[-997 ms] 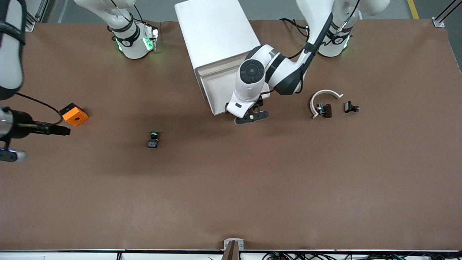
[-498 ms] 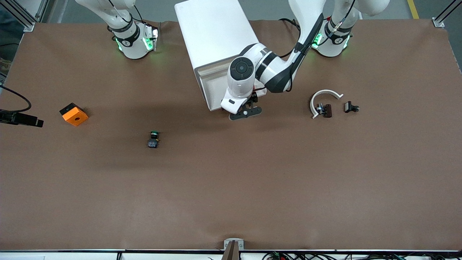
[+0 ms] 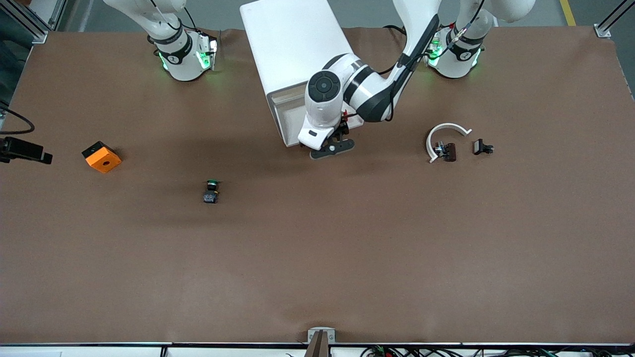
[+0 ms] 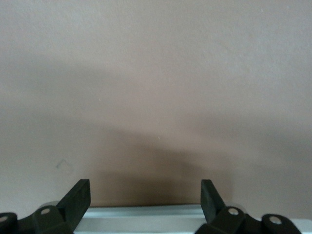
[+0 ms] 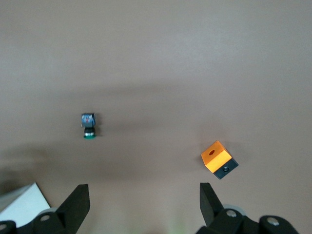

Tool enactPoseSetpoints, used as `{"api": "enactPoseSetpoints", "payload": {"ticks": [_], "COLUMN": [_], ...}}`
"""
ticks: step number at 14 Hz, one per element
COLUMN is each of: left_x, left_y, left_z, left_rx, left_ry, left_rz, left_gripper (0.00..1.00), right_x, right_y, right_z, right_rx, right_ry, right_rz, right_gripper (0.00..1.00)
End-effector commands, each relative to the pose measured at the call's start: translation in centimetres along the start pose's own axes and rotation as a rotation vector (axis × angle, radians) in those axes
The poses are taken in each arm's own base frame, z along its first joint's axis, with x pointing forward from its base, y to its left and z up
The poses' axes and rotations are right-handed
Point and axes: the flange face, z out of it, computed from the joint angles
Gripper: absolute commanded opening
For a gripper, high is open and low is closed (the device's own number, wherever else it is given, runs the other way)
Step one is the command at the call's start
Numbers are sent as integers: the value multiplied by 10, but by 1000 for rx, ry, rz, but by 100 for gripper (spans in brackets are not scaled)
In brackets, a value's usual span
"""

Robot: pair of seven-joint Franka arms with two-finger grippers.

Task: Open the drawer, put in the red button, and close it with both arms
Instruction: 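Push the drawer shut with the left gripper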

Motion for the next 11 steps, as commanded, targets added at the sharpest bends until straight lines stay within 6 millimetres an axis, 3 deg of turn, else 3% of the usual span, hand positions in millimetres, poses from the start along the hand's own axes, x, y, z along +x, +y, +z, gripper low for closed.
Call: {"api": "enactPoseSetpoints", "payload": {"ticks": [1, 5, 7, 11], "left_x": [-30, -55, -64, -66], "left_y": [13, 22, 27, 34], "left_z": [-6, 0, -1, 11], "left_rx": [-12, -12, -22, -41], "left_ry": [-14, -37, -59, -136], "left_rz": [-15, -17, -23, -72], "left_gripper": [100, 100, 100, 100], "right_x": [-22, -48, -54, -61], "right_y": [2, -16, -15, -19], "right_z": [-17, -31, -34, -45], "right_rx": [-44, -64, -62, -68], "right_ry": [-17, -5, 5, 31], "right_rz": [-72, -97, -93, -87], "right_gripper": [100, 100, 100, 100]}}
